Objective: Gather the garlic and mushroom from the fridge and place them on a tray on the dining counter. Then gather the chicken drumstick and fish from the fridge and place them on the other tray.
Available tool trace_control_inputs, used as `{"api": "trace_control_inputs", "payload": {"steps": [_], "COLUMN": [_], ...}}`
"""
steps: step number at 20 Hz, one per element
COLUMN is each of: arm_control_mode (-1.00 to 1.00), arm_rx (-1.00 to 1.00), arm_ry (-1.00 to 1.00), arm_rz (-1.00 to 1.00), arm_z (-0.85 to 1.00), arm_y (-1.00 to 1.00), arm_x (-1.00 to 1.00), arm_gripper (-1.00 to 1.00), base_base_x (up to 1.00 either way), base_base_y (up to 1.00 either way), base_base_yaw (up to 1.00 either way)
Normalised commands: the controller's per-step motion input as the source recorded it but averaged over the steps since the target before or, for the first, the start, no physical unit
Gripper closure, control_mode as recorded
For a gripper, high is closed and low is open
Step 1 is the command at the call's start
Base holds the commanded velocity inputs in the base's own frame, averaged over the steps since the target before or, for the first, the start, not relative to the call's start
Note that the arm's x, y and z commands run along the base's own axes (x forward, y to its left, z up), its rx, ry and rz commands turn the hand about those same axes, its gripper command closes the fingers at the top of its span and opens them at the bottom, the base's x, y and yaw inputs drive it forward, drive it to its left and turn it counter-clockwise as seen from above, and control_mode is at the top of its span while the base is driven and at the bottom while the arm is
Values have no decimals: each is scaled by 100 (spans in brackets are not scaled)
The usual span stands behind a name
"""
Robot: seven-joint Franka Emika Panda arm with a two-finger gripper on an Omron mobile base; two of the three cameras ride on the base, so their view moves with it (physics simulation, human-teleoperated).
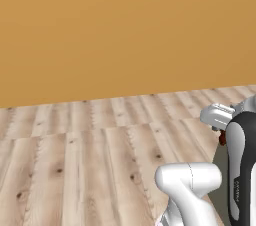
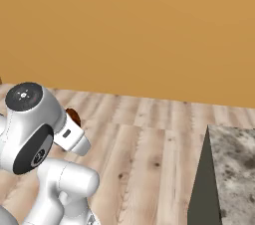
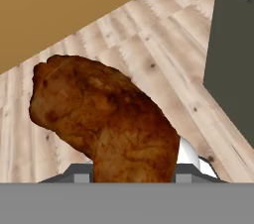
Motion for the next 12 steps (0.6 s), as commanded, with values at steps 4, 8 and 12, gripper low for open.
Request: {"api": "trace_control_inputs", "payload": {"steps": [4, 8, 12], "arm_control_mode": [100, 100, 100], "arm_rx": [0, 0, 0], "arm_ry": [0, 0, 0], "arm_rz": [0, 0, 0], "arm_z": [0, 0, 0], "arm_y": [0, 0, 0], "arm_x": [0, 0, 0], "arm_gripper": [100, 100, 100], "base_base_x": [79, 72, 72], "base_base_y": [17, 26, 39], "base_base_yaw": [-50, -52, -52]}}
